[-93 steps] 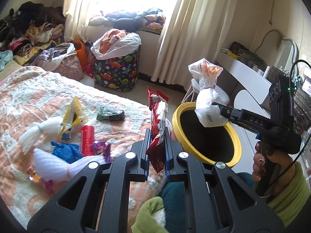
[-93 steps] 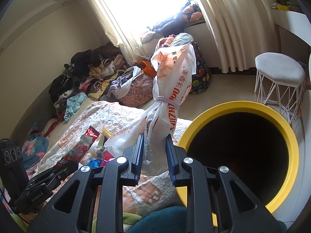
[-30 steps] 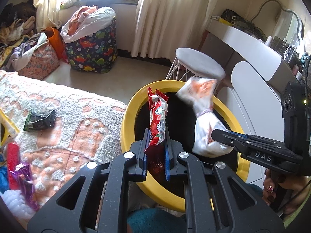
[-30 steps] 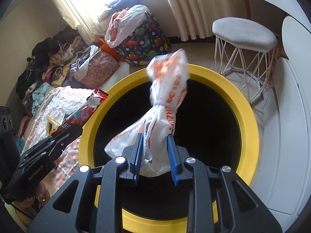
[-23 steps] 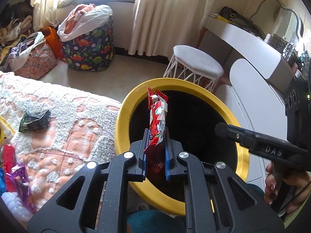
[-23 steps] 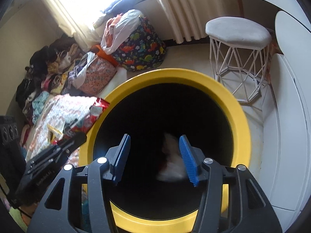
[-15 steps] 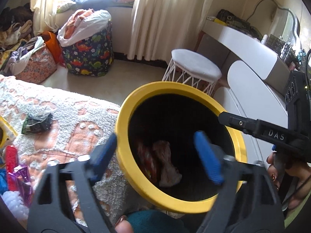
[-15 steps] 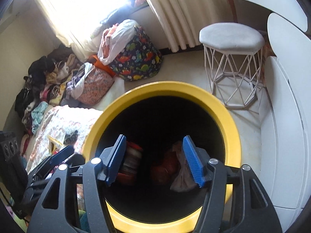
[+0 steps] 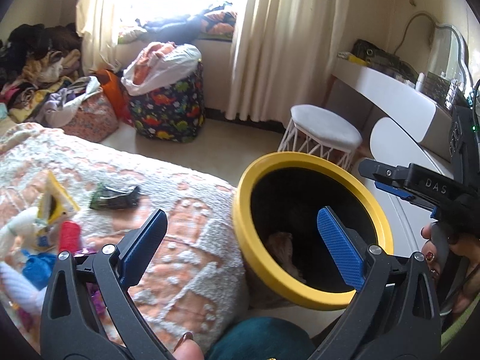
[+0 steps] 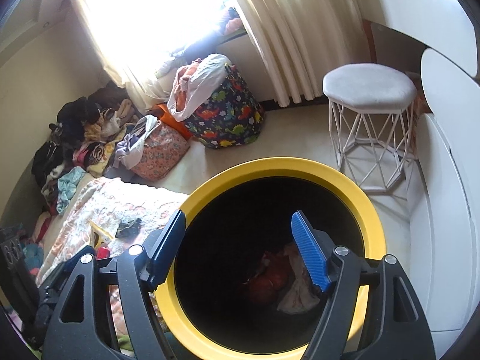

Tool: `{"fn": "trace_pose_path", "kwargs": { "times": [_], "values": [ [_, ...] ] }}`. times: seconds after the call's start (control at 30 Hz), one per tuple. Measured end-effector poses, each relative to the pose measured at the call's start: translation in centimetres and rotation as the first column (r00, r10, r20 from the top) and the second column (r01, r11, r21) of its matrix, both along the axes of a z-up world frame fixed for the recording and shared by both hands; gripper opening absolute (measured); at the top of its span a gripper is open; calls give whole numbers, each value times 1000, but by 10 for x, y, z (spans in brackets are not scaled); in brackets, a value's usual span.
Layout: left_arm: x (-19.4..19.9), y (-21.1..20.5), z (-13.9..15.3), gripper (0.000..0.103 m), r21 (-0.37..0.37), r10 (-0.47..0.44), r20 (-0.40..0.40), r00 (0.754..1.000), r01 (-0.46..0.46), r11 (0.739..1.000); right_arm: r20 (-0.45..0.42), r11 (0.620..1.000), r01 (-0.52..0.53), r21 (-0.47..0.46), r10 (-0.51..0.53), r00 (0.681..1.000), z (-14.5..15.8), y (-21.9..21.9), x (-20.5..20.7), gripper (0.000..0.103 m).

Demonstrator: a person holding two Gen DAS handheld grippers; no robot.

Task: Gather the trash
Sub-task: 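Open both tools to drop the white bag and red wrapper into the bin, then move both open tools back toward the remaining trash on the bed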

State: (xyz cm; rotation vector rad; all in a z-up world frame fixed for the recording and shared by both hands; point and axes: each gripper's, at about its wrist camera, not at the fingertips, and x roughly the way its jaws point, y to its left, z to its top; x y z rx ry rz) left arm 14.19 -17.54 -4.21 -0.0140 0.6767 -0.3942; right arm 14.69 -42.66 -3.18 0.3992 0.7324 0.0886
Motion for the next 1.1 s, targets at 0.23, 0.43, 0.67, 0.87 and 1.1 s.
{"fn": "trace_pose_path", "kwargs": {
  "times": [0.23,0.43,0.67,0.87,1.1],
  "values": [
    [-9,25,11,92,-6,57,39,998,-56,998,48,999,-45,-27,46,998,11,21,-3,71],
    [-13,49,17,92,-21,105,58,993,-104,994,73,996,-82,-38,84,994,18,39,-6,71],
    [-16,74,22,92,-40,163,72,984,-161,986,96,989,-134,-56,139,986,23,62,-10,71],
    [-19,92,23,92,-50,207,75,976,-203,978,132,979,-187,-78,196,972,30,88,-15,71],
    [-19,113,23,92,-54,255,80,964,-251,966,177,962,-253,-104,268,947,38,119,-24,71]
  ]
}}
